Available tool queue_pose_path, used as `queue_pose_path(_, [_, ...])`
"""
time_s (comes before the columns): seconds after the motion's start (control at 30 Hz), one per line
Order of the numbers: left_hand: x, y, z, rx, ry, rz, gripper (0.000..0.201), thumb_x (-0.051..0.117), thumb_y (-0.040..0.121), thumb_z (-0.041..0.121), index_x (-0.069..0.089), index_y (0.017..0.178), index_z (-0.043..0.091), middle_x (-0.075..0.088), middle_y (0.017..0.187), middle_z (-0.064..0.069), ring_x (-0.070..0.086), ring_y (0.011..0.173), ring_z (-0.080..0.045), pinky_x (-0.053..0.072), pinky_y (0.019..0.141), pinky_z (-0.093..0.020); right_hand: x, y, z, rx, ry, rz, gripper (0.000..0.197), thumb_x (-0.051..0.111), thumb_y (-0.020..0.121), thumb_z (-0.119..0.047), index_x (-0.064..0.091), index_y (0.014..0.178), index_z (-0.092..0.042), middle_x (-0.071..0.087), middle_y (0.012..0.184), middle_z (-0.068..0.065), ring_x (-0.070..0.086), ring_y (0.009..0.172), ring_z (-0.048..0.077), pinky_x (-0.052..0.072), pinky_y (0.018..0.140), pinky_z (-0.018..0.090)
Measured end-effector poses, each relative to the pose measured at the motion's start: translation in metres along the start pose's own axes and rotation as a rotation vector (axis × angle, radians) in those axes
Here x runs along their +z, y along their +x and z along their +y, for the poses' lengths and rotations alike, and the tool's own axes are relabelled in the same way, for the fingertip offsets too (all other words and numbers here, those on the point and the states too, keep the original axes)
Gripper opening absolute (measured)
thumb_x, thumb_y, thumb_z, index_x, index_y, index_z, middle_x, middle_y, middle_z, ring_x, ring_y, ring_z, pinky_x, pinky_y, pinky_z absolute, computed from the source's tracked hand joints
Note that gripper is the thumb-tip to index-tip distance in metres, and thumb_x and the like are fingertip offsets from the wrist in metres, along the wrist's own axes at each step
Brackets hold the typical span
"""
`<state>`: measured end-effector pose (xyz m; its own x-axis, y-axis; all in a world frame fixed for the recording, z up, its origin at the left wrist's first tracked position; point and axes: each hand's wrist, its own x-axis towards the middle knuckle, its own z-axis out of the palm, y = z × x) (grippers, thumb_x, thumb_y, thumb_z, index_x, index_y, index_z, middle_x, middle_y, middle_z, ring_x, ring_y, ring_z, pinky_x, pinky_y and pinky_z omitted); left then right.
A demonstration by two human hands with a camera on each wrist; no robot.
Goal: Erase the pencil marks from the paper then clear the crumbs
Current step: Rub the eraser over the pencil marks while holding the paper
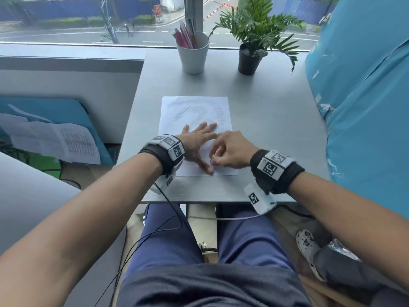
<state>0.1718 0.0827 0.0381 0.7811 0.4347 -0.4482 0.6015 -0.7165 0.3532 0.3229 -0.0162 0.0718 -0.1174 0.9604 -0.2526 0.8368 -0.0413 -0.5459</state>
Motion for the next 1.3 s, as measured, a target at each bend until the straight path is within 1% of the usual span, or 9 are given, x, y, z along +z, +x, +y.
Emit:
queue_pose_path(0.17, [0.001,0.0,0.001,0.007,-0.033,0.015,0.127,0.084,0.059,0.066,0.01,0.158,0.038,-0.018,0.165,0.007,-0.021,0.15,-0.017,-0.015,0.114,-0.065,-0.023,0.014,0.023,0.161,0.058,0.173,0.015,0.08,0.073,-0.022,0.08,0.087,-0.017,0.069,0.072,-0.005,0.064,0.069,0.006,0.045,0.064,0.016])
queue_pose_path(0.3, [0.0,-0.001,0.0,0.004,-0.007,0.001,0.132,0.085,0.058,0.065,0.006,0.158,0.035,-0.02,0.165,0.007,-0.023,0.15,-0.015,-0.014,0.115,-0.064,0.003,0.003,0.003,-0.018,-0.001,-0.05,0.011,0.078,0.075,-0.023,0.08,0.085,-0.019,0.07,0.075,-0.008,0.062,0.063,-0.002,0.044,0.058,0.008])
queue_pose_path(0.43, [0.001,0.0,0.002,0.012,-0.032,0.012,0.131,0.085,0.056,0.067,0.008,0.158,0.04,-0.019,0.165,0.008,-0.023,0.15,-0.016,-0.019,0.113,-0.063,-0.027,0.02,0.025,0.174,0.06,0.227,0.015,0.08,0.075,-0.022,0.08,0.088,-0.015,0.068,0.07,-0.006,0.059,0.062,-0.001,0.038,0.052,-0.001])
queue_pose_path(0.57, [0.003,-0.001,0.002,-0.008,-0.001,0.009,0.137,0.084,0.054,0.071,0.001,0.158,0.039,-0.022,0.164,0.008,-0.024,0.149,-0.016,-0.015,0.114,-0.065,0.002,0.002,0.002,0.0,0.012,-0.027,0.009,0.078,0.074,-0.021,0.08,0.081,-0.016,0.072,0.073,-0.002,0.061,0.063,0.006,0.047,0.058,0.017])
queue_pose_path(0.7, [0.004,0.001,0.0,-0.002,-0.04,0.02,0.138,0.085,0.051,0.071,0.001,0.157,0.042,-0.022,0.163,0.011,-0.027,0.148,-0.014,-0.019,0.113,-0.065,-0.022,0.024,0.027,0.176,0.088,0.237,0.011,0.08,0.072,-0.025,0.08,0.079,-0.017,0.073,0.071,-0.003,0.059,0.061,0.003,0.039,0.055,0.011])
queue_pose_path(0.87, [0.002,0.001,0.002,-0.013,0.003,-0.007,0.142,0.084,0.052,0.071,-0.005,0.157,0.038,-0.027,0.162,0.01,-0.029,0.147,-0.015,-0.017,0.113,-0.066,0.004,0.006,0.0,0.0,0.023,-0.054,0.008,0.076,0.077,-0.021,0.08,0.076,-0.014,0.073,0.07,-0.004,0.058,0.056,0.001,0.044,0.053,0.013])
queue_pose_path(1.0, [0.001,0.001,0.002,-0.011,-0.027,-0.005,0.14,0.085,0.052,0.069,-0.002,0.158,0.041,-0.026,0.162,0.012,-0.029,0.147,-0.014,-0.022,0.112,-0.063,-0.028,0.024,0.023,0.174,0.037,0.216,0.01,0.078,0.074,-0.023,0.079,0.08,-0.015,0.07,0.068,-0.006,0.058,0.059,0.001,0.037,0.053,0.006])
queue_pose_path(1.13, [0.0,0.0,0.004,-0.015,0.009,-0.023,0.142,0.084,0.053,0.069,-0.007,0.157,0.038,-0.028,0.161,0.01,-0.03,0.146,-0.015,-0.021,0.112,-0.063,0.004,0.002,-0.005,-0.015,0.015,-0.097,0.008,0.075,0.076,-0.018,0.078,0.071,-0.013,0.069,0.064,-0.003,0.056,0.051,0.008,0.047,0.052,0.019])
queue_pose_path(1.3, [0.003,0.002,0.0,-0.009,-0.041,-0.003,0.144,0.084,0.05,0.071,-0.006,0.157,0.04,-0.026,0.162,0.012,-0.03,0.146,-0.014,-0.023,0.111,-0.063,-0.027,0.025,0.018,0.151,0.064,0.191,0.006,0.078,0.074,-0.021,0.078,0.073,-0.016,0.068,0.063,-0.005,0.052,0.049,-0.005,0.038,0.051,0.009])
